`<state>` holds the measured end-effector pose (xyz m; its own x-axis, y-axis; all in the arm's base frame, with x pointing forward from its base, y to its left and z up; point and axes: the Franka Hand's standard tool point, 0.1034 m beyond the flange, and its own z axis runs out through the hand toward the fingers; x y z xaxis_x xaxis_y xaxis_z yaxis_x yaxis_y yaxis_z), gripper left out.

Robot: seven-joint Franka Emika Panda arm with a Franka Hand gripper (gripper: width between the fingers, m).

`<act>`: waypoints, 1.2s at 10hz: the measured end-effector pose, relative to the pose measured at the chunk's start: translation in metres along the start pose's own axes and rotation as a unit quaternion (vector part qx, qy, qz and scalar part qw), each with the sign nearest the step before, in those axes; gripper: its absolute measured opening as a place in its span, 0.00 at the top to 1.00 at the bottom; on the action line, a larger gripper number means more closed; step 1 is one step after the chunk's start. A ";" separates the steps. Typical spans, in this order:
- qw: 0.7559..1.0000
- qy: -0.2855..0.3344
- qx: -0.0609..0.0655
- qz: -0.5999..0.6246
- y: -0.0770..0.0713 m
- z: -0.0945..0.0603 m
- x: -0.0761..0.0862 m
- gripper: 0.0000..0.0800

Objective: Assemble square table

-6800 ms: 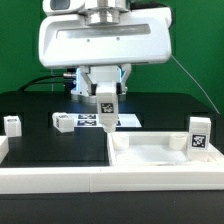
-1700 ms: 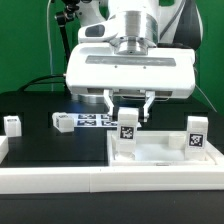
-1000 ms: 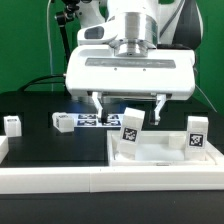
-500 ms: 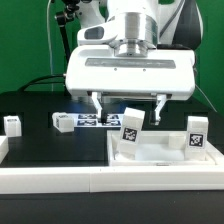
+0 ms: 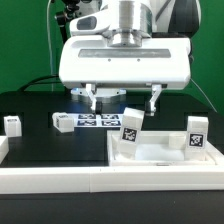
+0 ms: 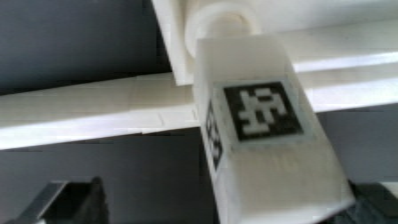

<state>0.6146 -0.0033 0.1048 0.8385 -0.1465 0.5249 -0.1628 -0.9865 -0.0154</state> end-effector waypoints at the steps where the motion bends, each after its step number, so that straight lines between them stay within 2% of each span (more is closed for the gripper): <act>1: 1.000 -0.004 0.000 0.000 0.000 0.001 -0.002 0.19; 2: 0.999 -0.046 0.009 0.002 -0.004 0.004 -0.009 0.19; 3: 0.996 -0.084 0.018 0.007 -0.007 0.004 -0.009 0.19; 4: 0.995 -0.099 0.020 0.010 -0.006 0.006 -0.007 0.19; 5: 0.988 -0.153 0.029 0.013 -0.008 0.008 -0.013 0.19; 7: 0.972 -0.229 0.040 0.018 -0.007 0.011 -0.013 0.19; 9: 0.971 -0.234 0.039 0.019 -0.005 0.017 -0.009 0.19; 12: 0.972 -0.231 0.039 0.021 -0.004 0.018 -0.004 0.19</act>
Offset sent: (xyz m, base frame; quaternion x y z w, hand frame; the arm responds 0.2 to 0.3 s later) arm 0.0042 -0.0043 -0.0063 0.0067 -0.1281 0.0069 0.9917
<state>0.6210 -0.0001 0.0872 0.9789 -0.1861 0.0847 -0.1772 -0.9789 -0.1019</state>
